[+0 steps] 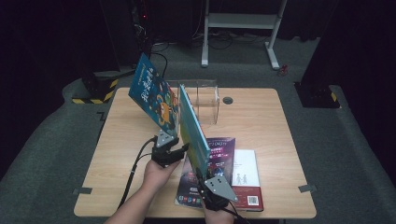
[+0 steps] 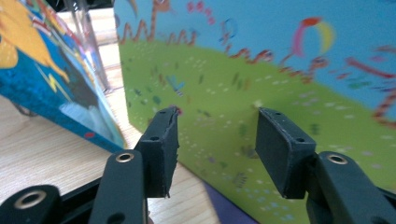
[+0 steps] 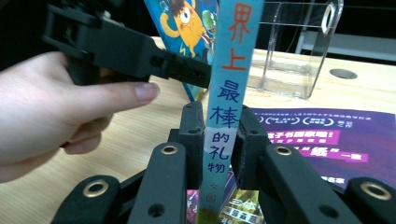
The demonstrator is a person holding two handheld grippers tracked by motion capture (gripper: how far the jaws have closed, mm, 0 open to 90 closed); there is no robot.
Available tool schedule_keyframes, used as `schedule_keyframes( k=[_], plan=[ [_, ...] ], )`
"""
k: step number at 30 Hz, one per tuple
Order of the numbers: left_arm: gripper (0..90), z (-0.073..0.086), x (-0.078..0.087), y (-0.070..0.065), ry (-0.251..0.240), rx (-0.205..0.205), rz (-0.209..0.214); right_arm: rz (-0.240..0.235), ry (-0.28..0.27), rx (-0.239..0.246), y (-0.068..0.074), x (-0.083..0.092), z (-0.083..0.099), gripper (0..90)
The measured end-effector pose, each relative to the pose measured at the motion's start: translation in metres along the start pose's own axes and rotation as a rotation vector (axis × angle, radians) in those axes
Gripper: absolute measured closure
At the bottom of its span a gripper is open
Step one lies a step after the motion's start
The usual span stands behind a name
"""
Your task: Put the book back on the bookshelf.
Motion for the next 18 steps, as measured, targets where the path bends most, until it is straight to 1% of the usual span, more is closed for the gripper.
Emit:
schedule_keyframes(
  k=[2, 4, 8, 11, 12, 15, 18],
  plan=[
    [46.8, -0.002, 0.005, -0.004, -0.019, 0.000, 0.012, 0.006, 0.002, 0.011, 0.000, 0.000, 0.000, 76.9],
    [45.5, -0.003, 0.008, -0.008, -0.034, -0.006, 0.014, 0.014, 0.001, 0.023, 0.001, 0.000, 0.001, 77.5],
    [42.0, -0.005, 0.018, -0.014, -0.050, -0.018, 0.027, 0.015, 0.006, 0.018, 0.001, 0.000, 0.001, 78.3],
    [40.2, -0.008, 0.028, -0.020, -0.071, -0.028, 0.036, 0.011, 0.005, 0.021, 0.002, 0.001, 0.002, 78.6],
    [39.6, -0.010, 0.035, -0.024, -0.087, -0.035, 0.036, 0.013, 0.004, 0.021, 0.003, 0.001, 0.002, 78.7],
    [37.4, -0.014, 0.047, -0.031, -0.114, -0.034, 0.047, 0.018, -0.002, 0.017, 0.005, 0.001, 0.002, 79.0],
    [34.6, -0.017, 0.061, -0.038, -0.140, -0.013, 0.071, 0.018, -0.004, 0.014, 0.006, 0.000, 0.002, 79.1]
  ],
)
Point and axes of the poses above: each handheld gripper's, and its own axes: x roughly backward along the jaws, z roughly out of its underside, y roughly to its left, the point moved 4 cm from there along -x, roughly forward along the jaws, and after that the axes turned 9 degrees about -y, right-handed, at the moved point
